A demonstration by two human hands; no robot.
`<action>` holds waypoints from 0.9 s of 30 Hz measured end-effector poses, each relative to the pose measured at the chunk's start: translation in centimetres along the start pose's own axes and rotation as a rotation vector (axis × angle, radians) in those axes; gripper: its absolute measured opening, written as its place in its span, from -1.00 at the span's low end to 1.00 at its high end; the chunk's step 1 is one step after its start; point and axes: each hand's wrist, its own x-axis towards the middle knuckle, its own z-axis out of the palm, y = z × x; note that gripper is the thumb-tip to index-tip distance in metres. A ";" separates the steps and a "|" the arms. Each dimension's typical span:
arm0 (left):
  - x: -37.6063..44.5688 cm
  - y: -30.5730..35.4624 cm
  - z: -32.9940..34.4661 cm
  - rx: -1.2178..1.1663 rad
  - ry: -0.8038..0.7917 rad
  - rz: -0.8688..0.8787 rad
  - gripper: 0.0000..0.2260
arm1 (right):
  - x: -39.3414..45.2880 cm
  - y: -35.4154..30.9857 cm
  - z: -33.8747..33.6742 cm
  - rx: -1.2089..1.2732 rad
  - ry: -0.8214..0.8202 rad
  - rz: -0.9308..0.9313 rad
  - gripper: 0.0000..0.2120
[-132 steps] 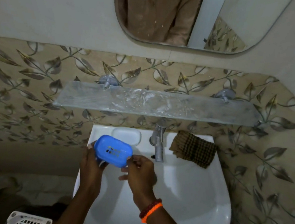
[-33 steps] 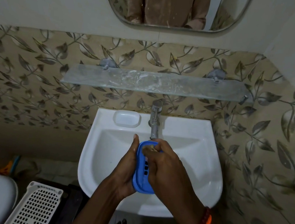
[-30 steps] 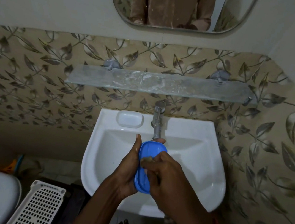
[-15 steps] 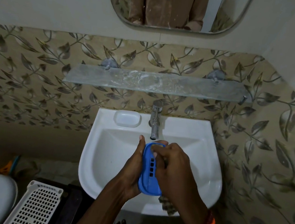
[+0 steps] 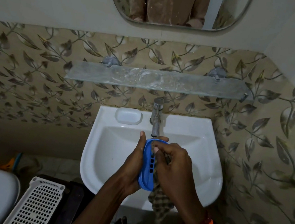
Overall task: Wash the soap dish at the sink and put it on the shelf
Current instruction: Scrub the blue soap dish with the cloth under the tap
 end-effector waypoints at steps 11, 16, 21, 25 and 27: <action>0.1 0.3 0.5 -0.130 -0.022 -0.034 -0.33 | -0.5 -0.8 -0.4 -0.059 -0.097 -0.168 -0.78; 0.1 1.3 -0.2 -0.161 -0.052 0.026 -0.30 | -3.1 1.3 -1.9 -0.243 -0.458 -0.236 -0.77; -0.2 1.4 0.0 -0.089 -0.052 0.083 -0.30 | -2.5 2.1 -2.4 -0.471 -0.407 -0.158 -0.74; -0.4 1.7 0.8 -0.068 -0.024 0.143 -0.32 | -3.5 1.1 -1.4 -0.254 -0.415 -0.171 -0.84; -0.5 1.7 0.7 -0.078 -0.025 0.165 -0.33 | -3.9 0.7 -1.2 -0.145 -0.409 -0.152 -0.84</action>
